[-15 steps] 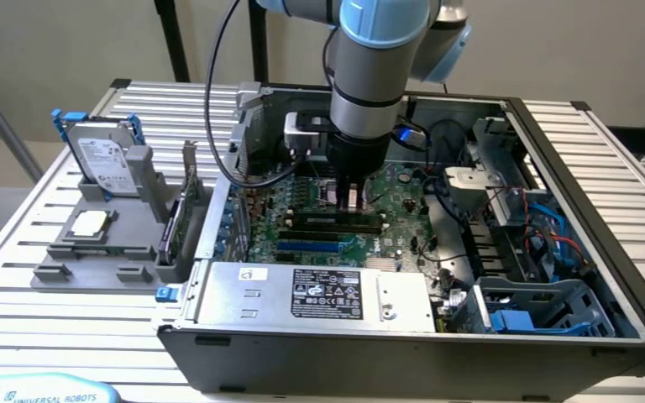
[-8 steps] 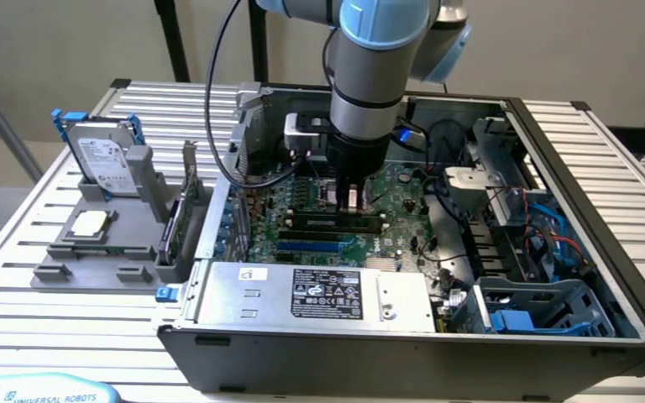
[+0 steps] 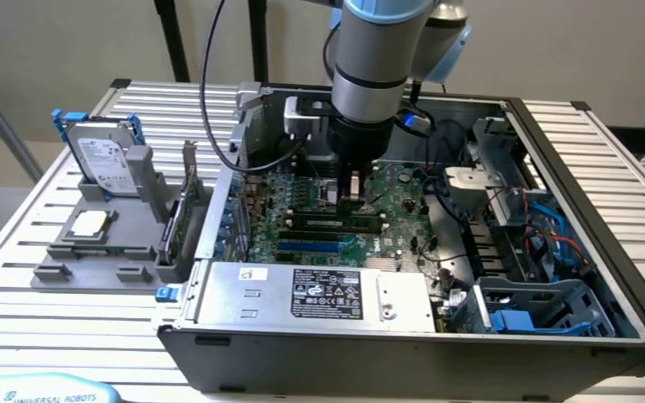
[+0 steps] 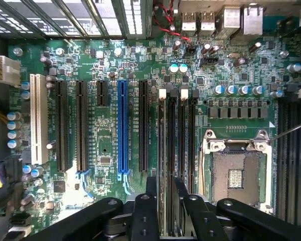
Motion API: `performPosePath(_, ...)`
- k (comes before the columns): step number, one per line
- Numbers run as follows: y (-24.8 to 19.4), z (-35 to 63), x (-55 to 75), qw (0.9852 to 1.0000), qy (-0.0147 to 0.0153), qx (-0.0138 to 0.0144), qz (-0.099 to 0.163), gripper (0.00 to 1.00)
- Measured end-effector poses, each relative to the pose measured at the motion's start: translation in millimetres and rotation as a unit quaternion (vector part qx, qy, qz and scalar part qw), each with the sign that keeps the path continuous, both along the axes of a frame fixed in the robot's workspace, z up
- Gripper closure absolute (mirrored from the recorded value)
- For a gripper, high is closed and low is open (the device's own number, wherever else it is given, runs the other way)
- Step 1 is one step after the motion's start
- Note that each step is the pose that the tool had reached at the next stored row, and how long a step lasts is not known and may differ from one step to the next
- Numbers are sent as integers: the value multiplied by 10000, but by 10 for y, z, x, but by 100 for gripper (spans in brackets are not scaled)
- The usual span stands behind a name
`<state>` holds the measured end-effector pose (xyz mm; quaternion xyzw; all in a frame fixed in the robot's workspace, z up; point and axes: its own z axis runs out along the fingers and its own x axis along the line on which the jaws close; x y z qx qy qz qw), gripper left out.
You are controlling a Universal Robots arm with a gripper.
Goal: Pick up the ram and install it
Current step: 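Insert the ram into the slot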
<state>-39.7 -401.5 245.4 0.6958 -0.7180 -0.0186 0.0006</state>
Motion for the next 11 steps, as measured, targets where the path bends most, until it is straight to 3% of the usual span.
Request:
performPosePath(4,0,23,0,10000,0,4,0,74)
performPosePath(6,0,22,0,10000,-1,5,0,87)
performPosePath(7,0,23,0,10000,0,5,0,89)
performPosePath(11,0,23,0,10000,0,6,0,89)
